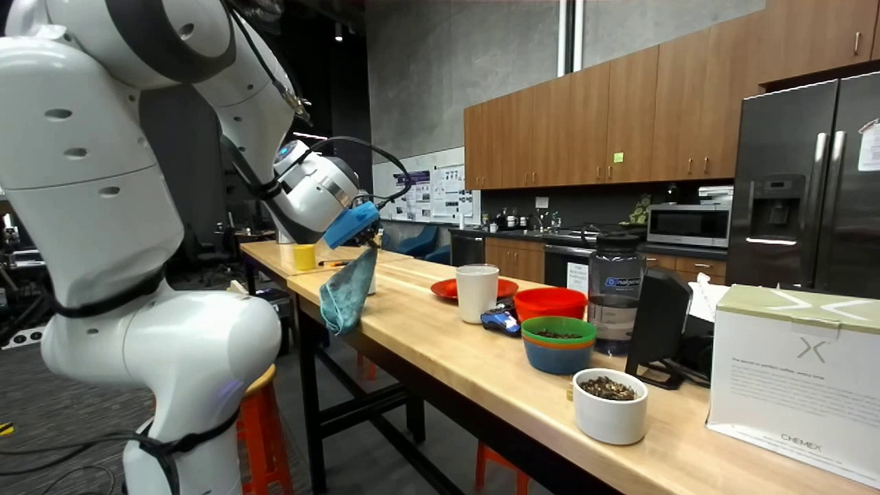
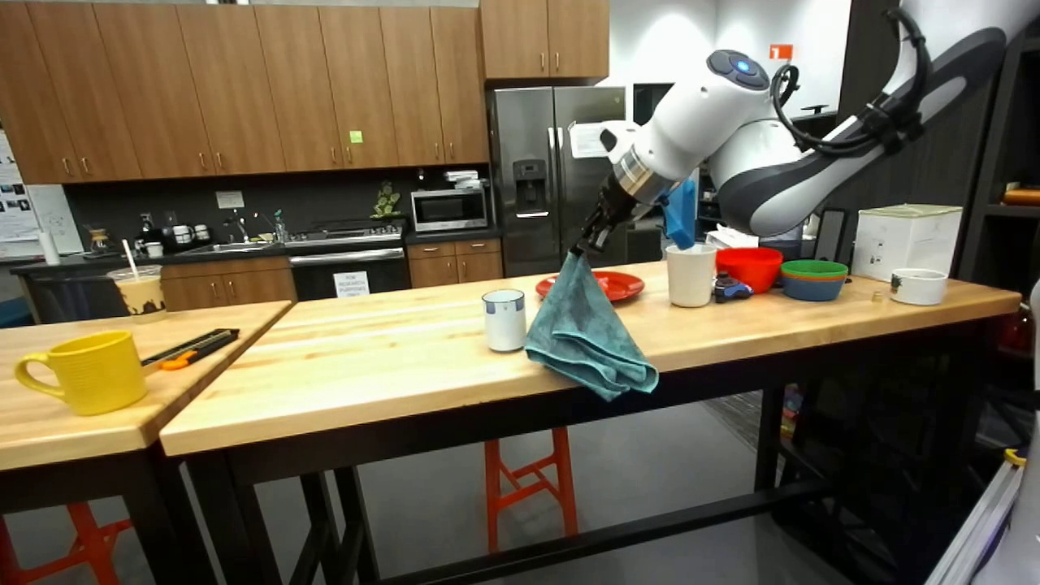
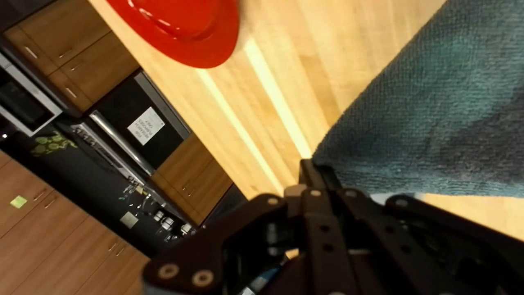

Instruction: Lift the towel from the table, move the cup to the left and then unfold the towel

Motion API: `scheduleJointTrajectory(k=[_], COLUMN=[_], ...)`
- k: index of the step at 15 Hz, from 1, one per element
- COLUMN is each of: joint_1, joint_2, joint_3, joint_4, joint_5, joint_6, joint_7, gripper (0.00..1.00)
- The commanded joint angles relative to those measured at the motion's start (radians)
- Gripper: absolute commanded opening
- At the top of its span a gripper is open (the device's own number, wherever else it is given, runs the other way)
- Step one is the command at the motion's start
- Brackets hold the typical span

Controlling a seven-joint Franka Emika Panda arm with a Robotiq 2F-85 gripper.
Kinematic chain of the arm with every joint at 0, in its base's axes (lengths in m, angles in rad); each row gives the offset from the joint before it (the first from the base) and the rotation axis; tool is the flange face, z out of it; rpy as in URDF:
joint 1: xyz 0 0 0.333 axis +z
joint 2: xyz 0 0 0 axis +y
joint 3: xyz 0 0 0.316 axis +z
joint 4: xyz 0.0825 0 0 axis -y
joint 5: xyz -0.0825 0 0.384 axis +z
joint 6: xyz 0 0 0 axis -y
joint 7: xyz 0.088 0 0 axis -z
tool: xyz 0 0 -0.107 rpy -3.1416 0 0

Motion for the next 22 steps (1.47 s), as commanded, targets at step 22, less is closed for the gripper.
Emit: scheduleJointTrajectory(k=[22], joint_1=[-0.267], joint_2=[-0.289], joint_3=[0.082], joint_4=[-0.426], joint_5=[0.064], joint_6=[-0.299], joint_7=[-0.114], gripper=[0.00])
